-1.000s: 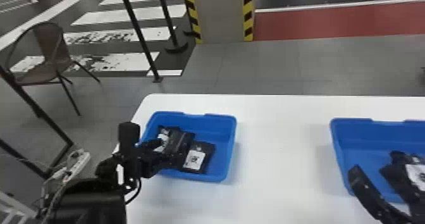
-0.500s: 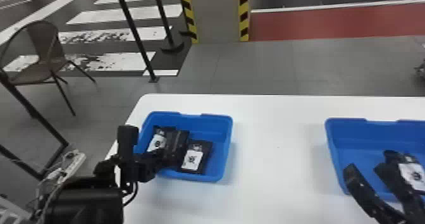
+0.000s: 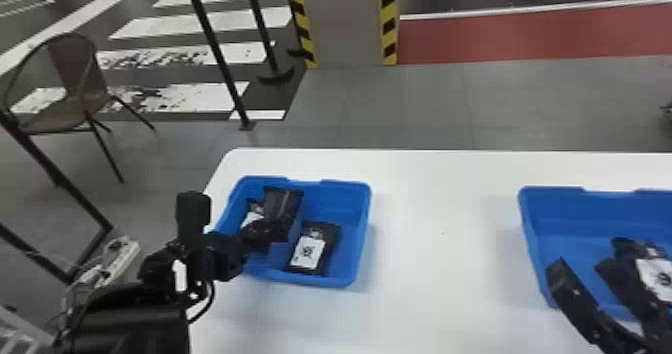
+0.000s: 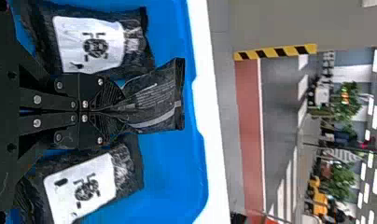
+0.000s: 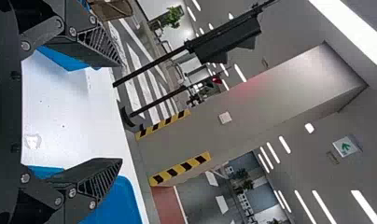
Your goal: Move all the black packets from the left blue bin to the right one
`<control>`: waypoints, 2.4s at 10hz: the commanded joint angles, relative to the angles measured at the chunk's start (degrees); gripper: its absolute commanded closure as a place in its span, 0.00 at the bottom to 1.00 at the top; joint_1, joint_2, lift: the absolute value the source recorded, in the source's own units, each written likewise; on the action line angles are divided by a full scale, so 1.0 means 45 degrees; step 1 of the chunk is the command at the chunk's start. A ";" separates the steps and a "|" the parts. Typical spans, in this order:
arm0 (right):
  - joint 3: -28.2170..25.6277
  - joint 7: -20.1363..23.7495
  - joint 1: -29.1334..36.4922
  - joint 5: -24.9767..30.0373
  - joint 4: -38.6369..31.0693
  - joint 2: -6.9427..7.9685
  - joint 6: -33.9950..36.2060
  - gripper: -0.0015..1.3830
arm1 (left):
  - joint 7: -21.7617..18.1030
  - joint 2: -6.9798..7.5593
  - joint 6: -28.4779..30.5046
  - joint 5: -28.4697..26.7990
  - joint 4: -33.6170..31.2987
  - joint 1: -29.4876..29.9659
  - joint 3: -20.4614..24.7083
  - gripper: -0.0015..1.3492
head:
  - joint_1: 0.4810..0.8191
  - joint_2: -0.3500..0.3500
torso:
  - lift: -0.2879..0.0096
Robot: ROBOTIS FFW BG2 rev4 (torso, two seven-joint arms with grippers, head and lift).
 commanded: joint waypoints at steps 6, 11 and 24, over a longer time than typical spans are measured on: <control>0.0449 0.1484 -0.1343 -0.0645 0.0363 0.0000 0.1594 0.24 | -0.1624 -0.0327 0.0116 0.2338 -0.4167 0.1982 -0.1442 0.89 | 0.63 0.73 | 0.60; 0.0898 0.2597 -0.3343 -0.0743 0.1394 0.0000 0.3031 0.23 | -0.2386 -0.0210 0.0116 0.3237 -0.2292 0.0795 -0.3278 0.89 | 0.63 0.65 | 0.60; 0.1230 0.2832 -0.6187 -0.0665 0.3925 0.0000 0.3313 0.94 | -0.2718 -0.0190 0.0366 0.4233 -0.0729 -0.0768 -0.5915 0.89 | 0.63 0.45 | 0.60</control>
